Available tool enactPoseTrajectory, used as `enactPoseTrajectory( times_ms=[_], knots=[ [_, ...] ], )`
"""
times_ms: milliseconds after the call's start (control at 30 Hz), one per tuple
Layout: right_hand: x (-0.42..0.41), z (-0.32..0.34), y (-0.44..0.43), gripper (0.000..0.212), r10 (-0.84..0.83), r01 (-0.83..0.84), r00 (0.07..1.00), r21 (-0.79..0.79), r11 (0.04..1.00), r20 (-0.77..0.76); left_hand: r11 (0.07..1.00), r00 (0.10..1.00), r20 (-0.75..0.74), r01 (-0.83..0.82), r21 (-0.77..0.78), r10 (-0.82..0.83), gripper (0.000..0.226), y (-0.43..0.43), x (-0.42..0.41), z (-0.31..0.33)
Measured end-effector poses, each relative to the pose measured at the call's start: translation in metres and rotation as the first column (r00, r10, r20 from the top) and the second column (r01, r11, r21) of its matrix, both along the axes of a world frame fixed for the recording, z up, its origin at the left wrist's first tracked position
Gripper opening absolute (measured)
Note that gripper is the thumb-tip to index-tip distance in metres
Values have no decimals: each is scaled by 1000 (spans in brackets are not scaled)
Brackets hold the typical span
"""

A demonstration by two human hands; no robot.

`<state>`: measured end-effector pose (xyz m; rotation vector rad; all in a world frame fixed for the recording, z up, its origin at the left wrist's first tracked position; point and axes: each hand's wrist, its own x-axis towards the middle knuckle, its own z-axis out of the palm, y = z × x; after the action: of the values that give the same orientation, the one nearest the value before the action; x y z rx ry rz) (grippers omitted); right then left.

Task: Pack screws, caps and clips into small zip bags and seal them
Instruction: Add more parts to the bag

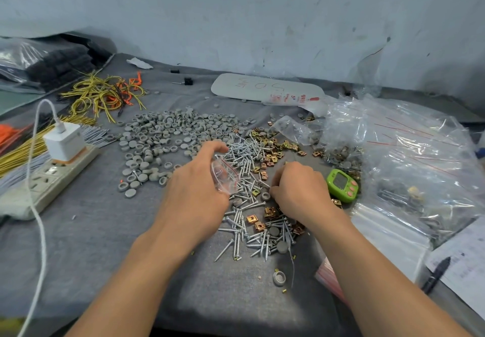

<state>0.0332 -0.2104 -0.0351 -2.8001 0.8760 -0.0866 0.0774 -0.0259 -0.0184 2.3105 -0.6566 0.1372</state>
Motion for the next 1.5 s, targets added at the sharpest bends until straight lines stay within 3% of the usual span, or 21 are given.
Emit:
enactPoseTrajectory(
  times_ms=[200,367,500,600,733,833,933,1067,1233,1367,1433,1500],
  knots=[
    [-4,0,1,5,83,-84,996,-55,995,-23,1000,1000,-14,-4,7,4,73,2,3,-1],
    [-10,1,12,21,178,-173,982,-67,983,69,1000,1000,-4,-8,6,8,72,2,4,-3],
    [-12,4,12,33,136,-141,980,24,990,144,1000,1000,12,-13,-2,13,62,2,4,-4],
    [-15,7,3,37,16,-86,955,225,971,297,1000,1000,13,-11,2,11,62,3,6,-5],
    [-26,11,0,34,-103,-214,871,560,800,480,1000,1000,-15,-14,5,14,62,3,7,-6],
    [-33,14,7,31,-155,-384,841,775,502,518,1000,1000,-18,6,6,-6,59,-1,4,-6],
    [-35,17,10,27,-248,-416,842,869,269,480,1000,1000,-10,22,-7,-22,51,-4,1,-7],
    [-36,20,11,24,-351,-393,849,916,79,394,999,999,-9,44,31,-44,55,-9,-4,-6],
    [-34,23,14,13,-394,-367,866,927,-84,307,997,998,19,67,49,-68,54,-12,-6,-5],
    [-31,20,17,13,-386,-356,877,926,-124,286,995,997,-1,75,61,-75,59,-11,-6,-5],
    [-30,19,18,12,-391,-366,869,925,-99,302,995,997,-10,74,61,-74,59,-11,-6,-4],
    [-29,17,19,13,-360,-368,862,929,39,357,995,997,-15,78,56,-78,58,-10,-7,-4]
  ],
)
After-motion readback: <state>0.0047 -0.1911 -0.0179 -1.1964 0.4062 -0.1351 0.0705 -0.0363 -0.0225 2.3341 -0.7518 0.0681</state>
